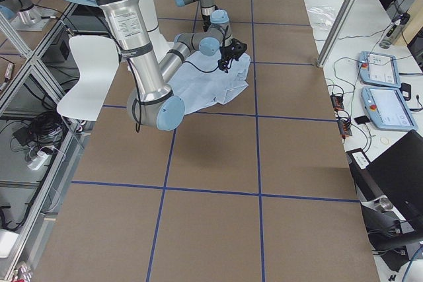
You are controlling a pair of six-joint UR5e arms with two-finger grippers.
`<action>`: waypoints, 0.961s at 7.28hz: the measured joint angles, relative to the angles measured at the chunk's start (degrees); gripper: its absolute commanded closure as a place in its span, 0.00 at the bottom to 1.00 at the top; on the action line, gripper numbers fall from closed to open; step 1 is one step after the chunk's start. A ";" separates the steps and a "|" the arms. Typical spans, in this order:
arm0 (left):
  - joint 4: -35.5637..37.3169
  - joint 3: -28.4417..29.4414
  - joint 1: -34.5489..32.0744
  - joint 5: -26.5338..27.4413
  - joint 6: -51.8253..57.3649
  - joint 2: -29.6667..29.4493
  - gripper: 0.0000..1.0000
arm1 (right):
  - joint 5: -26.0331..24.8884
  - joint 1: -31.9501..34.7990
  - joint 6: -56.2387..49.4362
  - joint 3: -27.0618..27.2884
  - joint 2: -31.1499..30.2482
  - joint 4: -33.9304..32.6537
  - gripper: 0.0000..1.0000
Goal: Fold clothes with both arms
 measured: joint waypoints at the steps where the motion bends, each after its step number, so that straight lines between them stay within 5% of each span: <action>1: -0.04 -0.05 -1.12 0.29 0.63 0.06 1.00 | -0.02 0.00 0.10 0.03 0.00 -0.01 0.00; 4: -1.74 2.97 -11.78 0.34 12.90 -0.86 1.00 | -0.08 0.00 0.24 0.30 -0.14 -0.02 0.00; 5: -5.27 8.74 -16.59 0.23 16.52 -3.43 1.00 | -0.09 0.05 0.27 0.37 -0.22 -0.04 0.00; 6: -10.26 17.48 -20.49 0.18 18.35 -7.70 0.90 | -0.11 0.07 0.33 0.45 -0.21 -0.06 0.00; 7: -15.01 26.77 -23.39 0.16 19.09 -12.76 0.35 | -0.14 0.06 0.43 0.55 -0.05 -0.04 0.00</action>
